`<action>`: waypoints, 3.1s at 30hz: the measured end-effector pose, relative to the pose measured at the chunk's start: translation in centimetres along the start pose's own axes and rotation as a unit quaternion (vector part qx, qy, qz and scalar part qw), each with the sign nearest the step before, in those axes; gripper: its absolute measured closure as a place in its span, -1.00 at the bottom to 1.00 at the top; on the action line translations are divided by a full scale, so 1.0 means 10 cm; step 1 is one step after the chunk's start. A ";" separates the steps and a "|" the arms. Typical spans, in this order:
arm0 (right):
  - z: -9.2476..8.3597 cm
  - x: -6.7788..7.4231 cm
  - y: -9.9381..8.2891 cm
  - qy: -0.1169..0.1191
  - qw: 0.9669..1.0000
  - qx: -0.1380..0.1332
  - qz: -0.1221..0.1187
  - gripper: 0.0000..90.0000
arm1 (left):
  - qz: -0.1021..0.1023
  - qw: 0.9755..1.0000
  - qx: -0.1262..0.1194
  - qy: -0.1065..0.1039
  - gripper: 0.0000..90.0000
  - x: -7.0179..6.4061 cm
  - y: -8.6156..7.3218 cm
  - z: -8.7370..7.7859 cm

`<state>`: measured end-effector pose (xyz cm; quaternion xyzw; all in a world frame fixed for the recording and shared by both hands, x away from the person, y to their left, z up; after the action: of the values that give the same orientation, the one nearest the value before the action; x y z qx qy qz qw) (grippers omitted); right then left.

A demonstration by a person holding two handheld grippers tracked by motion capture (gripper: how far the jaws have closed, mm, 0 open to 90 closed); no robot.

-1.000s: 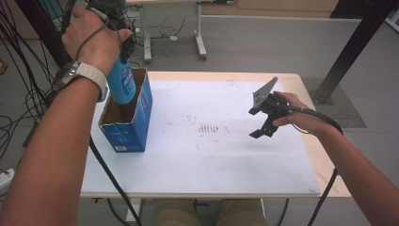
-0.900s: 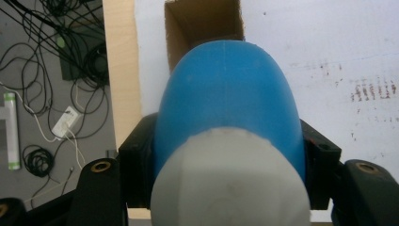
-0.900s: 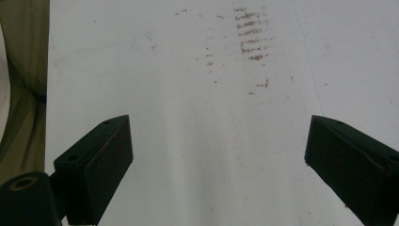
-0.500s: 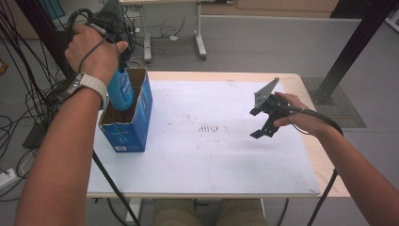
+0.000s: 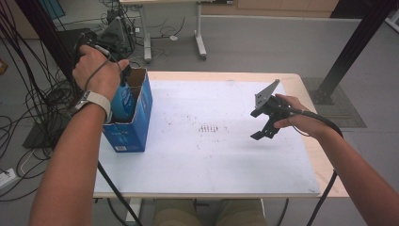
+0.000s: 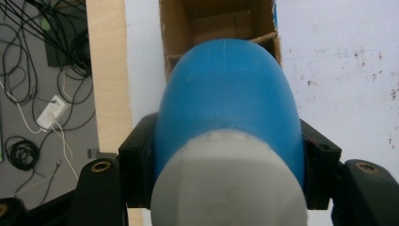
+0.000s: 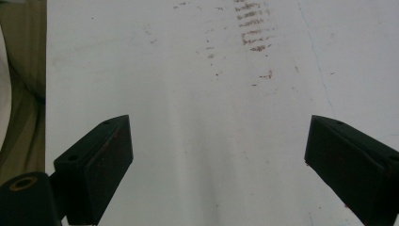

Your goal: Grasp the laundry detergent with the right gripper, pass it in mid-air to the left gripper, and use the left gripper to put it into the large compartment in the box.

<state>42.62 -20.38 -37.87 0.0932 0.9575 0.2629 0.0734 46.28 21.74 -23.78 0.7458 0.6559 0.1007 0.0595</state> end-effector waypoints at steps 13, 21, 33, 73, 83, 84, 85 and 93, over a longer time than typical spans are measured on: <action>0.01 0.01 -0.08 -0.001 1.000 0.001 0.011 -0.82 | 0.001 1.000 0.005 0.000 -0.17 -0.04 -0.08 0.44; 0.02 0.00 -0.13 0.000 1.000 0.002 0.019 -0.82 | 0.002 1.000 0.010 0.000 -0.18 -0.04 -0.13 0.68; 0.02 0.01 -0.17 0.000 1.000 0.001 0.028 -0.82 | 0.011 1.000 0.018 -0.002 -0.18 -0.08 -0.19 0.95; 0.02 0.04 -0.18 0.000 1.000 0.004 0.030 -0.82 | 0.012 0.999 0.028 -0.007 -0.18 -0.07 -0.20 0.99; 0.02 0.04 -0.19 -0.001 1.000 0.004 0.028 -0.82 | 0.013 0.999 0.029 -0.006 -0.19 -0.07 -0.19 0.99; 0.02 0.04 -0.19 -0.001 1.000 0.005 0.028 -0.82 | 0.013 0.999 0.029 -0.007 -0.19 -0.07 -0.19 0.99; 0.02 0.03 -0.19 -0.001 1.000 0.005 0.028 -0.82 | 0.013 0.999 0.029 -0.007 -0.19 -0.07 -0.19 0.99; 0.02 0.04 -0.19 0.000 1.000 0.004 0.030 -0.82 | 0.012 0.999 0.029 -0.007 -0.19 -0.07 -0.19 0.99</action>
<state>42.00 -21.74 -39.08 0.1219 0.9554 0.2611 0.0651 46.58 21.75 -33.88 0.7557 0.6490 0.0772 0.0412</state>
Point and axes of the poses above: each handheld gripper's, and its own axes: z roughly forward along the jaws, y roughly out of its top, x roughly to its left, the point moved 7 cm from there along z, roughly forward along the jaws, and after that the axes turned 6 degrees about -y, right-handed, at the moved point
